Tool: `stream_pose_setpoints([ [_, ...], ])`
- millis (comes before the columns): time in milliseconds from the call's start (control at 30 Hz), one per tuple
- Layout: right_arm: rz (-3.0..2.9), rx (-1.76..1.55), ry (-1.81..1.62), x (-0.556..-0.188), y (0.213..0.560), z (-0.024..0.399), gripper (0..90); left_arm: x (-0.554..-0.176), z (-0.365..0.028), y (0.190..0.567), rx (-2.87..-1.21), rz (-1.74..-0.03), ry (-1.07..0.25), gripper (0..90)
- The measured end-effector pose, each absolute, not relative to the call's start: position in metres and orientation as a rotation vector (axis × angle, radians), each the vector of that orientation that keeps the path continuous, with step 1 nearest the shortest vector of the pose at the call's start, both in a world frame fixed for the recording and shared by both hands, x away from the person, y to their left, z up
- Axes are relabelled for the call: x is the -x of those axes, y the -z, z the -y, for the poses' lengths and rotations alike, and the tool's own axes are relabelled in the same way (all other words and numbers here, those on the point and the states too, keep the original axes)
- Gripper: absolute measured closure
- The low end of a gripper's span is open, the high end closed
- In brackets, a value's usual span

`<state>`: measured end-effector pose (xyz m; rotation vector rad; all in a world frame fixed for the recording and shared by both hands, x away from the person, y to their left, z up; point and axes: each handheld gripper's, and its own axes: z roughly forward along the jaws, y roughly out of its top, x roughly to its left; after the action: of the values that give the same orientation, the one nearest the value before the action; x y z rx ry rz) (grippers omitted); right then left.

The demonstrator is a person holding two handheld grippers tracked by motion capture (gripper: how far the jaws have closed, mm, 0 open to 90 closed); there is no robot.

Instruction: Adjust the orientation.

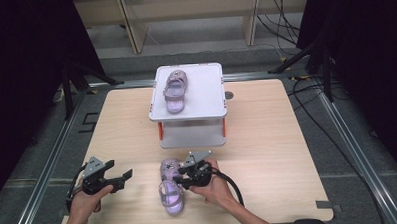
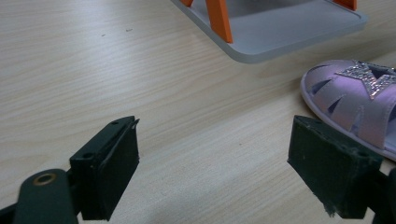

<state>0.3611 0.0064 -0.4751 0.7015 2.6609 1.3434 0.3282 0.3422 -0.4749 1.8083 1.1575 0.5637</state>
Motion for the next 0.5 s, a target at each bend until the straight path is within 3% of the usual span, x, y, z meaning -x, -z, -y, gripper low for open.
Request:
stream_pose_setpoints([
  [500,-2.548,-0.727,-1.458,-0.350,0.451,0.011,53.7,-0.328,-0.343,0.474,-1.807,-1.159,-0.570,15.6],
])
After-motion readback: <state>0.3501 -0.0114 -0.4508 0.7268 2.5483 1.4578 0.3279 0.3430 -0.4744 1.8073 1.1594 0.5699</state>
